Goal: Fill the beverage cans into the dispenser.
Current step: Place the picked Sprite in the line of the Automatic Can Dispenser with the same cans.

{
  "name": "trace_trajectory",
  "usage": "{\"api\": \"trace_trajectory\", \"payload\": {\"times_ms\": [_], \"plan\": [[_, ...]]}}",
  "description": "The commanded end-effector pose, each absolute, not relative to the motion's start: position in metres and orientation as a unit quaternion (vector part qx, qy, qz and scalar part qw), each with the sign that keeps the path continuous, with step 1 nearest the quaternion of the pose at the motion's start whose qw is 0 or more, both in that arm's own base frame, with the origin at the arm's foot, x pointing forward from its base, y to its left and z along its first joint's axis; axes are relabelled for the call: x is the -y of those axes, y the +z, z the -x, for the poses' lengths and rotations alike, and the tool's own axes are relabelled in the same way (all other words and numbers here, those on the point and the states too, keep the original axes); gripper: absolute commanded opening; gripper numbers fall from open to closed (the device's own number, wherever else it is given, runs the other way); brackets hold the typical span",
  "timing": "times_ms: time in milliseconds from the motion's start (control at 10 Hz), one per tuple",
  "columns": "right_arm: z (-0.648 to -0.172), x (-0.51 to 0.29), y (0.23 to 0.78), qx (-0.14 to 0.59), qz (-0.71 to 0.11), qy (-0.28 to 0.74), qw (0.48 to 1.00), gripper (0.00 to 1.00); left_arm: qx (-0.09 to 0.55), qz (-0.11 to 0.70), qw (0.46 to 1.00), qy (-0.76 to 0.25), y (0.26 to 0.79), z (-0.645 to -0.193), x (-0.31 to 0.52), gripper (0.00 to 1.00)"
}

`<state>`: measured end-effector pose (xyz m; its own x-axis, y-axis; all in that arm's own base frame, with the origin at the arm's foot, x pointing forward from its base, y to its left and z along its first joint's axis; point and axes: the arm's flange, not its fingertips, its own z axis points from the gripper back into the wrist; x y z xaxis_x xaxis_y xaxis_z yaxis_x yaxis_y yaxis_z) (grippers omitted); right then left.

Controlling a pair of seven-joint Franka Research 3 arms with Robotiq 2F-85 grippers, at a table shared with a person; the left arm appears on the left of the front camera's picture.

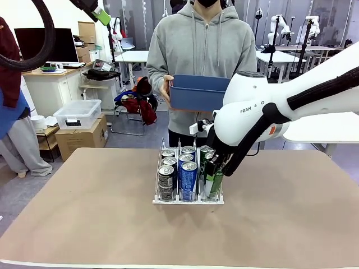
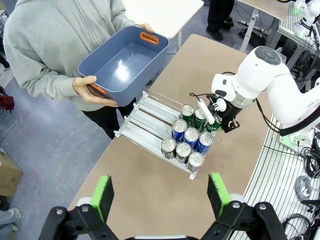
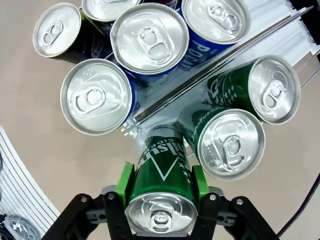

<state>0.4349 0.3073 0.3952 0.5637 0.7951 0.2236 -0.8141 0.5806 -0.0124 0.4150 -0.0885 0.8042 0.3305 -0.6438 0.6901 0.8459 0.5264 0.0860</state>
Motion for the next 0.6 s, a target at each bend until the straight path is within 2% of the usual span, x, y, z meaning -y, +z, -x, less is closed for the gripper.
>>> {"api": "trace_trajectory", "payload": {"times_ms": [0,100,200,300,400,500], "plan": [[-0.445,-0.307,0.397,0.096,-0.033,0.45,0.887,0.58,0.345,0.153,0.799,-0.469,0.802,-0.414,0.086,1.0],[-0.444,-0.306,0.396,0.085,-0.037,0.448,0.889,0.6,0.345,0.153,0.799,-0.469,0.802,-0.414,0.086,1.0],[-0.444,-0.307,0.397,0.086,-0.04,0.446,0.89,0.75,0.345,0.153,0.799,-0.469,0.802,-0.414,0.086,1.0],[-0.443,-0.305,0.404,0.089,-0.047,0.443,0.891,0.78,0.345,0.153,0.799,-0.469,0.802,-0.414,0.086,1.0],[-0.438,-0.3,0.411,0.09,-0.051,0.438,0.893,0.93,0.345,0.153,0.799,-0.469,0.802,-0.414,0.086,1.0],[-0.434,-0.297,0.419,0.095,-0.055,0.433,0.895,0.97,0.345,0.153,0.799,-0.469,0.802,-0.414,0.086,1.0]]}}
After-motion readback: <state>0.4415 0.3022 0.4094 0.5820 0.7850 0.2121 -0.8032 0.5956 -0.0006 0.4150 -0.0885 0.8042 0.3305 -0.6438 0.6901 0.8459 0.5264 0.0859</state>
